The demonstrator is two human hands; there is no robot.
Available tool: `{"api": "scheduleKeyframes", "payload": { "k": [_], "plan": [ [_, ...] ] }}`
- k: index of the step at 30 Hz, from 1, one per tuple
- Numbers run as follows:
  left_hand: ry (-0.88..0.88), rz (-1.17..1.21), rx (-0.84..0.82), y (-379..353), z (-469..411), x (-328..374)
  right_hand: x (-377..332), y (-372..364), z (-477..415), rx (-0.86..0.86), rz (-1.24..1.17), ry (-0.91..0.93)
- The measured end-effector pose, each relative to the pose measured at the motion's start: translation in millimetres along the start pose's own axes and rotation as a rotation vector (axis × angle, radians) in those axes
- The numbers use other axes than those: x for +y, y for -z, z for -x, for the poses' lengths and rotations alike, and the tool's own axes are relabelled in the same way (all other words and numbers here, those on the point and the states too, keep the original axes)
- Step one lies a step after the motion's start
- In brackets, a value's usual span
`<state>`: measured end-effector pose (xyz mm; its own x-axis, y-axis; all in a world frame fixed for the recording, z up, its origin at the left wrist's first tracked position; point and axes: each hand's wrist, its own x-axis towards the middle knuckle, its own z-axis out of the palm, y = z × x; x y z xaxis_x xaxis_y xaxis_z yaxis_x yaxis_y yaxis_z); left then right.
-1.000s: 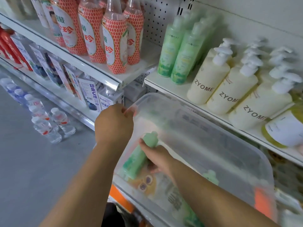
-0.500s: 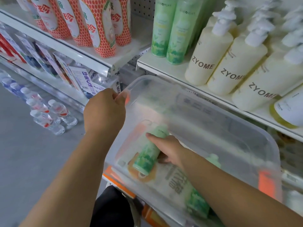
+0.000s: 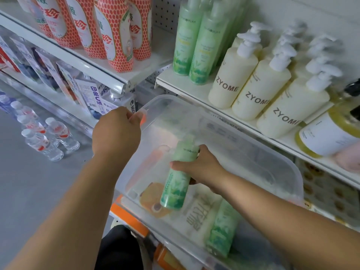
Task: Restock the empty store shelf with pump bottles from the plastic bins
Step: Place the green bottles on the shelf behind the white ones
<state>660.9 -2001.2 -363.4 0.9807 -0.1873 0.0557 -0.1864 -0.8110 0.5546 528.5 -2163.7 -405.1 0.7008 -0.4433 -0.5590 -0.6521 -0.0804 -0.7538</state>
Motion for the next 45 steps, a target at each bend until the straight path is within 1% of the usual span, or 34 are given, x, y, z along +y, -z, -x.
{"api": "scheduleKeyframes", "payload": {
  "k": [2, 5, 9, 13, 16, 19, 23, 27, 30, 33, 35, 39, 45],
  "plan": [
    [0.008, 0.013, -0.002, 0, 0, 1, -18, 11, 14, 0.0, 0.035, 0.082],
    [0.024, 0.039, -0.006, -1, -1, 1, -47, 24, 32, 0.048, 0.118, 0.218],
    [0.072, 0.143, -0.012, 1, -4, -1, -98, 38, 55, 0.207, 0.228, 0.444],
    [0.149, 0.316, -0.012, 6, -4, -2, -149, 45, 53, 0.364, 0.133, 0.622],
    [0.175, 0.394, -0.017, 7, -4, -2, -181, 44, 37, 0.505, 0.091, 0.665],
    [0.185, 0.415, -0.019, 9, -4, -1, -207, 38, 14, 0.604, 0.115, 0.666],
    [0.199, 0.403, -0.025, 10, -2, 0, -223, 31, -16, 0.692, 0.165, 0.606],
    [0.208, 0.422, -0.037, 9, -4, -2, -217, 23, -42, 0.733, 0.206, 0.531],
    [0.204, 0.427, -0.04, 8, -5, -4, -211, 14, -57, 0.8, 0.254, 0.566],
    [0.215, 0.424, -0.043, 7, -6, -4, -208, 4, -66, 0.848, 0.241, 0.578],
    [0.221, 0.422, -0.046, 7, -6, -3, -200, -1, -71, 0.842, 0.248, 0.566],
    [0.22, 0.418, -0.051, 8, -4, -3, -170, -14, -85, 0.737, 0.248, 0.474],
    [0.2, 0.406, -0.05, 10, -1, -3, -165, -20, -94, 0.747, 0.2, 0.501]
  ]
}}
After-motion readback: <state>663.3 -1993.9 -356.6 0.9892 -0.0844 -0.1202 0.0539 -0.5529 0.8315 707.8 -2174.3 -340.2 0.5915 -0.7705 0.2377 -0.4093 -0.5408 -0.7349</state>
